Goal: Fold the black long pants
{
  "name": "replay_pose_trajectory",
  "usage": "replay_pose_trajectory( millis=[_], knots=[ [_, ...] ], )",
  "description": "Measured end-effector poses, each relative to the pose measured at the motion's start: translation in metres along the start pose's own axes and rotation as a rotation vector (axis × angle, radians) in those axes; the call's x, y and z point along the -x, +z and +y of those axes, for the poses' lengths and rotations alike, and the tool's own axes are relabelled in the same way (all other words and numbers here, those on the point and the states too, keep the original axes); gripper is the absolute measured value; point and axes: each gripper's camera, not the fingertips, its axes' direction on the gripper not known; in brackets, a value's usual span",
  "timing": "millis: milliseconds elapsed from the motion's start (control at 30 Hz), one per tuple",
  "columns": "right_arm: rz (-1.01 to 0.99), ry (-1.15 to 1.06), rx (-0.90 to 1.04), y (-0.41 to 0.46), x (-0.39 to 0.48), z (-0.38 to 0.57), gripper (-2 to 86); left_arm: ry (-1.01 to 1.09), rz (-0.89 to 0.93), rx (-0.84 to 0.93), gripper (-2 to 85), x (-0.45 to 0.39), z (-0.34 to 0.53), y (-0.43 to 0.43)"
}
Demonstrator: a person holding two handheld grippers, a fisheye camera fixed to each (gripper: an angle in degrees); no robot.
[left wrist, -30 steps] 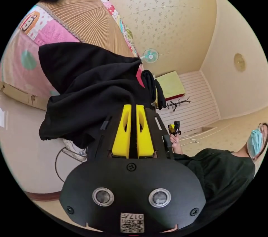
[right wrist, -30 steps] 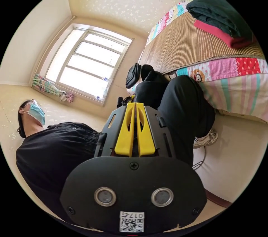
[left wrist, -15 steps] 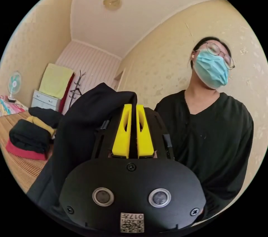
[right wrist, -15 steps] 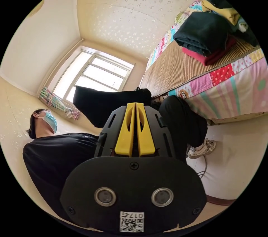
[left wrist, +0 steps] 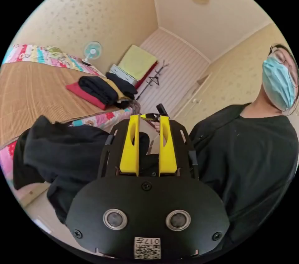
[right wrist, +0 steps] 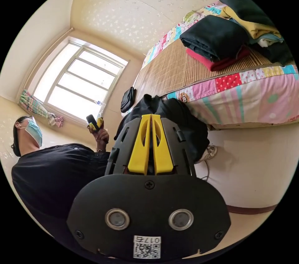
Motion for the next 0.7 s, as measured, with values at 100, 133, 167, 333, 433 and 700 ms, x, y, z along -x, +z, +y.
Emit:
replay_pose_trajectory(
  millis=[100, 133, 167, 333, 433, 700],
  knots=[
    [-0.138, -0.014, 0.009, 0.026, -0.003, -0.007, 0.5, -0.138, -0.31, 0.052, 11.9, 0.023, 0.02, -0.098],
    [-0.181, -0.015, 0.017, 0.036, -0.004, -0.01, 0.5, -0.183, -0.356, 0.083, 12.4, 0.03, 0.025, -0.111],
    [-0.199, -0.016, 0.023, 0.041, -0.004, -0.011, 0.5, -0.29, -0.407, 0.167, 13.7, 0.05, 0.034, -0.13],
    [-0.25, -0.065, 0.121, 0.087, 0.011, -0.016, 0.4, -0.773, -0.191, 0.248, 14.7, 0.161, 0.101, -0.149],
    [-0.262, -0.086, 0.153, 0.101, 0.017, -0.011, 0.4, -0.8, 0.117, 0.149, 15.5, 0.202, 0.132, -0.122],
    [-0.238, -0.22, 0.274, 0.127, 0.045, 0.007, 0.4, -0.896, 0.105, 0.218, 13.6, 0.236, 0.128, -0.115]
  ],
)
